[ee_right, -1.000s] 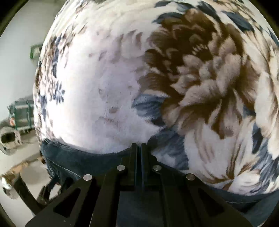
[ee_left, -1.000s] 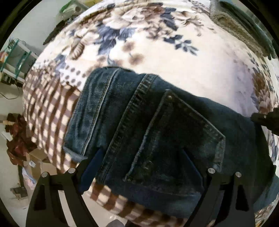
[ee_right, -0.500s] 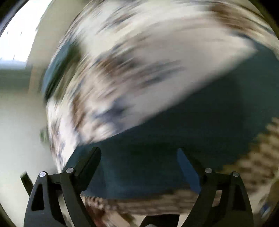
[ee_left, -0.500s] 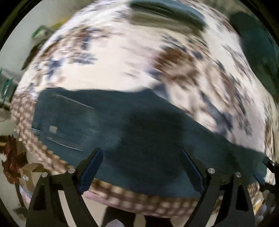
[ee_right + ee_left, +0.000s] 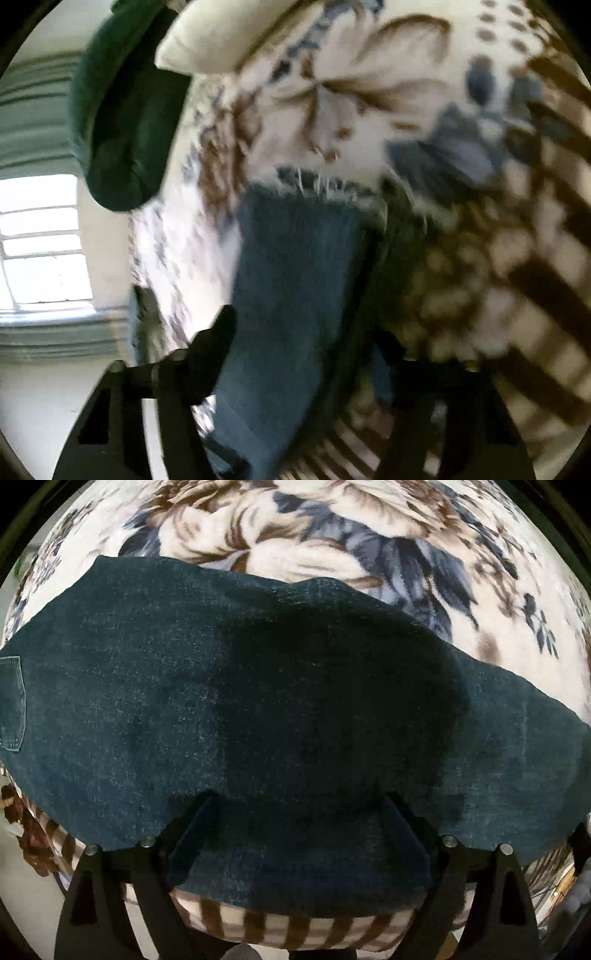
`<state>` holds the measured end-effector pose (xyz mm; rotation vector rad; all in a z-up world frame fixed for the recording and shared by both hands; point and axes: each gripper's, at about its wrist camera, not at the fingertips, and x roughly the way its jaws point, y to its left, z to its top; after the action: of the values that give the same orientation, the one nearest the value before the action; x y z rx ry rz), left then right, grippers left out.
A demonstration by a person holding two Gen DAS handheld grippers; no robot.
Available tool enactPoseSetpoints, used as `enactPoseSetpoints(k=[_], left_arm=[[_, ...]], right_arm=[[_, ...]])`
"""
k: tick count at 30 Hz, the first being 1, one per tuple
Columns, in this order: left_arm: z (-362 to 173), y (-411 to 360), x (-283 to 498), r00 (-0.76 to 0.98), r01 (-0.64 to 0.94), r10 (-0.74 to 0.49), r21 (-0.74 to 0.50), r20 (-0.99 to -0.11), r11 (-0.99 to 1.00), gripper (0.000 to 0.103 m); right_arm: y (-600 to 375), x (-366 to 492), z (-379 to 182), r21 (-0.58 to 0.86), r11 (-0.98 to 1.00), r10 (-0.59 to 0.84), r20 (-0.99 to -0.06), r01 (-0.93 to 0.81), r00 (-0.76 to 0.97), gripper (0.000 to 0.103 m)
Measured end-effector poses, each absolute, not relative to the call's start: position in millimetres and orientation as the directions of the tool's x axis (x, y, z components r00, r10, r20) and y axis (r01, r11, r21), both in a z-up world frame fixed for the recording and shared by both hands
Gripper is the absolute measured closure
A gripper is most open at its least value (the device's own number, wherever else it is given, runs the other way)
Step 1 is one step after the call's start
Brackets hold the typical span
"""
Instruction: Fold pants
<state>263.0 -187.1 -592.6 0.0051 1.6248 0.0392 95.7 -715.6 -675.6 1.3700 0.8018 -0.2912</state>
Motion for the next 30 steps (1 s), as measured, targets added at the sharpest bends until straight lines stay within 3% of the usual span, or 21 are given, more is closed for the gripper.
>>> enactPoseSetpoints(k=[2,6,7,8,9,12,16,25,30], left_arm=[[-596.3,-186.3,263.9,-0.050,-0.021,0.034,0.035,-0.998,0.999,0.000],[-610.5,-183.8,265.6,-0.038,-0.055,0.034,0.036,-0.999,0.998,0.000],[-610.1,-184.8,263.9,-0.028,-0.062,0.043,0.045,-0.999,0.997,0.000],[-609.9,-185.6,263.2,-0.023,-0.066,0.049,0.051,-0.999,0.997,0.000],[-610.3,-186.4,263.3,-0.024,-0.070,0.054,0.055,-0.998,0.996,0.000],[-609.9,-189.3,267.3,-0.036,-0.075,0.045,0.048,-0.998,0.996,0.000],[-588.2,-190.3,274.1,-0.011,-0.085,0.028,0.028,-1.000,0.996,0.000],[-503.2,-160.2,269.3,0.156,-0.086,-0.052,-0.066,-0.986,0.994,0.000],[-478.6,-105.5,249.7,0.193,-0.121,-0.086,-0.111,-0.977,0.986,0.000]], right_arm=[[-722.0,103.4,-676.9,0.787,0.215,0.258,-0.617,0.579,0.743,0.056],[-707.4,127.9,-696.8,0.787,0.204,0.310,-0.616,0.582,0.724,0.060],[-697.5,135.7,-696.8,0.769,0.223,0.297,-0.639,0.599,0.710,0.066],[-693.7,135.7,-691.9,0.754,0.237,0.281,-0.657,0.613,0.699,0.089],[-692.7,136.1,-689.8,0.751,0.226,0.270,-0.660,0.621,0.701,0.097],[-697.0,121.7,-682.6,0.762,0.156,0.217,-0.648,0.629,0.730,0.097],[-689.3,117.0,-656.6,0.754,0.214,0.182,-0.656,0.621,0.733,0.097],[-600.2,161.6,-519.3,0.721,0.529,0.189,-0.614,0.447,0.766,0.097],[-490.4,183.0,-457.1,0.628,0.706,0.215,-0.631,0.327,0.745,0.097]])
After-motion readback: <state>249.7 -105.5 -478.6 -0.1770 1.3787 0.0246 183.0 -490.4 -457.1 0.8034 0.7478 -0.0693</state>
